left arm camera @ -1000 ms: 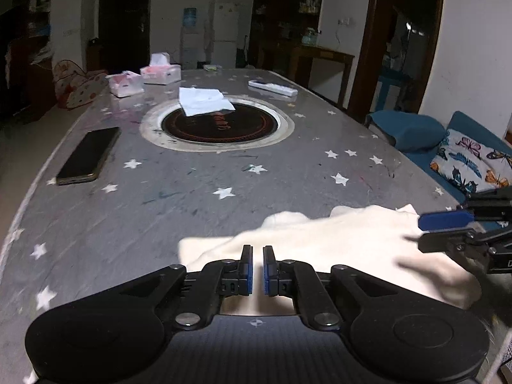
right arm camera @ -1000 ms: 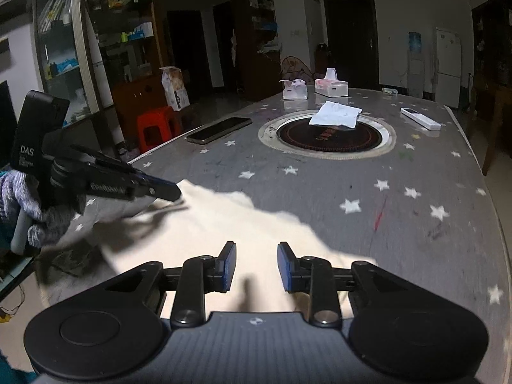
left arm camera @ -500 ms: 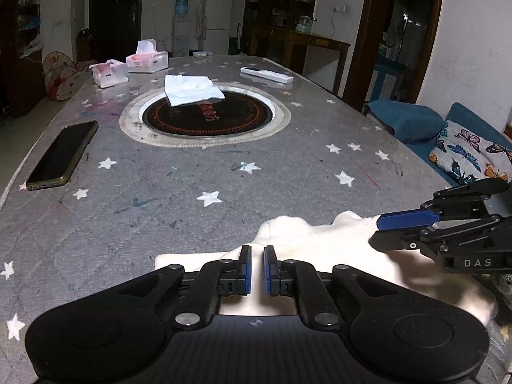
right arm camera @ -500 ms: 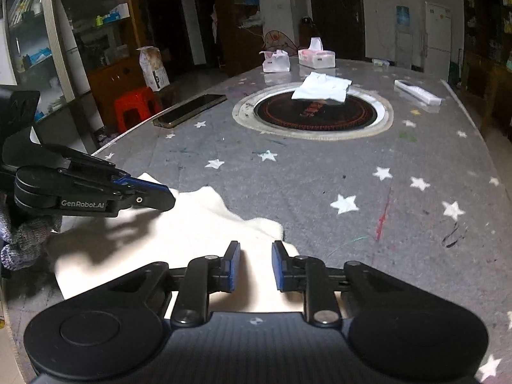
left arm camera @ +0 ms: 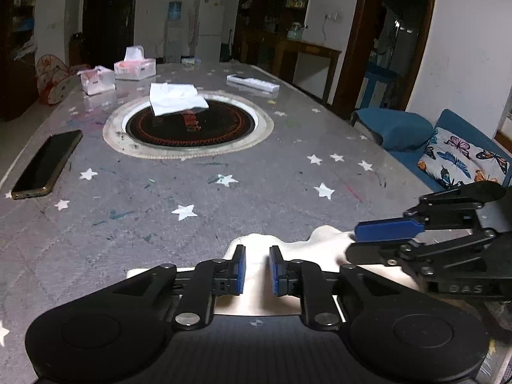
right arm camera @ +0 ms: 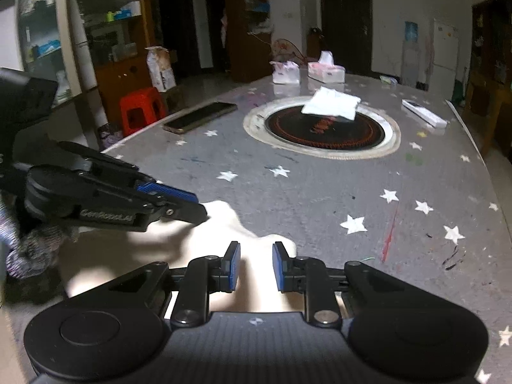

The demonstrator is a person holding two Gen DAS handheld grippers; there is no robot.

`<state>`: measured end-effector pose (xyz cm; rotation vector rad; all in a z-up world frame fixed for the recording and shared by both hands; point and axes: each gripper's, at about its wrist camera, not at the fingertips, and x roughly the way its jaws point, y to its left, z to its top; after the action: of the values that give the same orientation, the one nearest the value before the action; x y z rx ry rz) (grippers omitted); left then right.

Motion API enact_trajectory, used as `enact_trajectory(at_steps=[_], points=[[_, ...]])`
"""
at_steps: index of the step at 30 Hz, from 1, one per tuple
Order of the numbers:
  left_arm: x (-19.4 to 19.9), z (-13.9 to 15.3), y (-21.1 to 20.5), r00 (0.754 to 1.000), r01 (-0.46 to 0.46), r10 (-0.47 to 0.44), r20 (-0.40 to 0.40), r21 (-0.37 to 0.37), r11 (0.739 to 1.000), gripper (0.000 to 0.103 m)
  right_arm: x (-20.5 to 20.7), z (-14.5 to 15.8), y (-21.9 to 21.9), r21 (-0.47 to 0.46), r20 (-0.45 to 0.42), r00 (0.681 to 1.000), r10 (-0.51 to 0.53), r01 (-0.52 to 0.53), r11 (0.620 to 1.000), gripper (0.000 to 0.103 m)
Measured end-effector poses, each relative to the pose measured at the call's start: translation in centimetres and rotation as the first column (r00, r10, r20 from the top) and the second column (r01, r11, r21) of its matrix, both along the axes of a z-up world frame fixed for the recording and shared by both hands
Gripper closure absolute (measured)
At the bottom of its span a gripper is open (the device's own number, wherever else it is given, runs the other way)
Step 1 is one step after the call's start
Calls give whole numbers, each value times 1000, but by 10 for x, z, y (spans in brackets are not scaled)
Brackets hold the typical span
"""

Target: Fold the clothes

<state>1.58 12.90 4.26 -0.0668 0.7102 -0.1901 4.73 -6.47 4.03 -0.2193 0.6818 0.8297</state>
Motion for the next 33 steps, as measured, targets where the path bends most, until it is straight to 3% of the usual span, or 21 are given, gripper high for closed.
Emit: enact_trajectory(at_steps=[8, 13, 20, 26, 33], points=[[-43, 8, 1, 999, -12, 12, 40, 7, 1000, 83, -41, 3, -35, 22, 5, 1000, -14, 14, 1000, 83], [-63, 0, 5, 999, -44, 43, 25, 21, 999, 82, -44, -14, -50, 17, -27, 998, -52, 52, 998, 83], [-80, -7, 16, 995, -103, 103, 15, 5, 995, 76, -59, 2, -42, 36, 50, 999, -8, 6, 999, 82], [-86, -13, 16, 993, -118, 118, 18, -17, 993, 75, -60, -20, -37, -15, 48, 999, 6, -5, 1000, 81], [-89, -15, 10, 993, -115, 116, 11, -45, 992, 74, -60, -18, -40, -64, 57, 998, 9, -5, 998, 81]])
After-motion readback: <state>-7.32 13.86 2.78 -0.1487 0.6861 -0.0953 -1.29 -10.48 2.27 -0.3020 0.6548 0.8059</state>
